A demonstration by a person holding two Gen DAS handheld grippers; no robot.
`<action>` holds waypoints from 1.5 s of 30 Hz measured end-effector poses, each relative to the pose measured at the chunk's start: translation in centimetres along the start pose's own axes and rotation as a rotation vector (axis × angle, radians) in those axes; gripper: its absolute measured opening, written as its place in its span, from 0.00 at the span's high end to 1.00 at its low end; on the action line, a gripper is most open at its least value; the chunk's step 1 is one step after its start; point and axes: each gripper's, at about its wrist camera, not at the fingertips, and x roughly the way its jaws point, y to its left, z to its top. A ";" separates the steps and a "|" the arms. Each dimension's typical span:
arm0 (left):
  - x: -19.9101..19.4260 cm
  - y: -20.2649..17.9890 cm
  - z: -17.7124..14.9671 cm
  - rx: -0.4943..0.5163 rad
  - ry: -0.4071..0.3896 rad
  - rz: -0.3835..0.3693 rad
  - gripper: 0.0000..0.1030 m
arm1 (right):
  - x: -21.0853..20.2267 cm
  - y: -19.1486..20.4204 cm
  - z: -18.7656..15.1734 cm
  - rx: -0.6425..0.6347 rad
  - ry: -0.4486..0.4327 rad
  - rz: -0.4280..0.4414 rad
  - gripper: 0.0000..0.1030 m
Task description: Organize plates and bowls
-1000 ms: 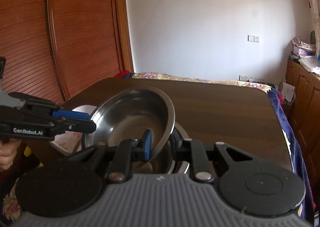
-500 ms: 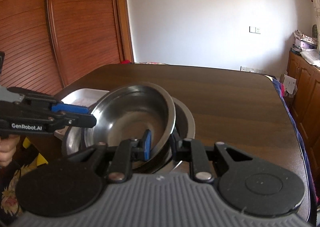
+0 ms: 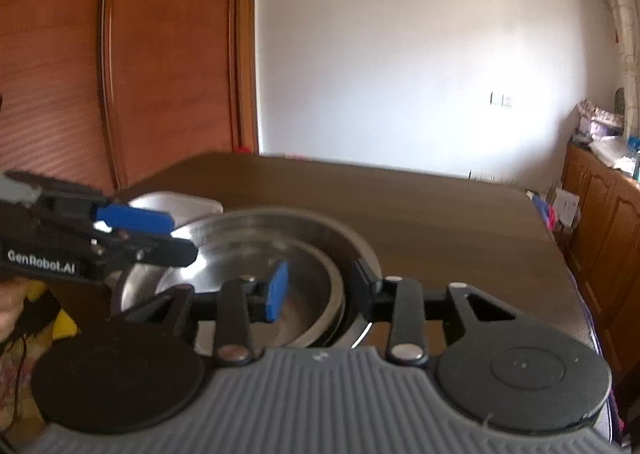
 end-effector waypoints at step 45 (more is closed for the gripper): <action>1.2 0.0 -4.1 -0.075 -0.068 0.015 0.09 | 0.5 -0.1 -4.6 0.146 -0.130 -0.019 0.13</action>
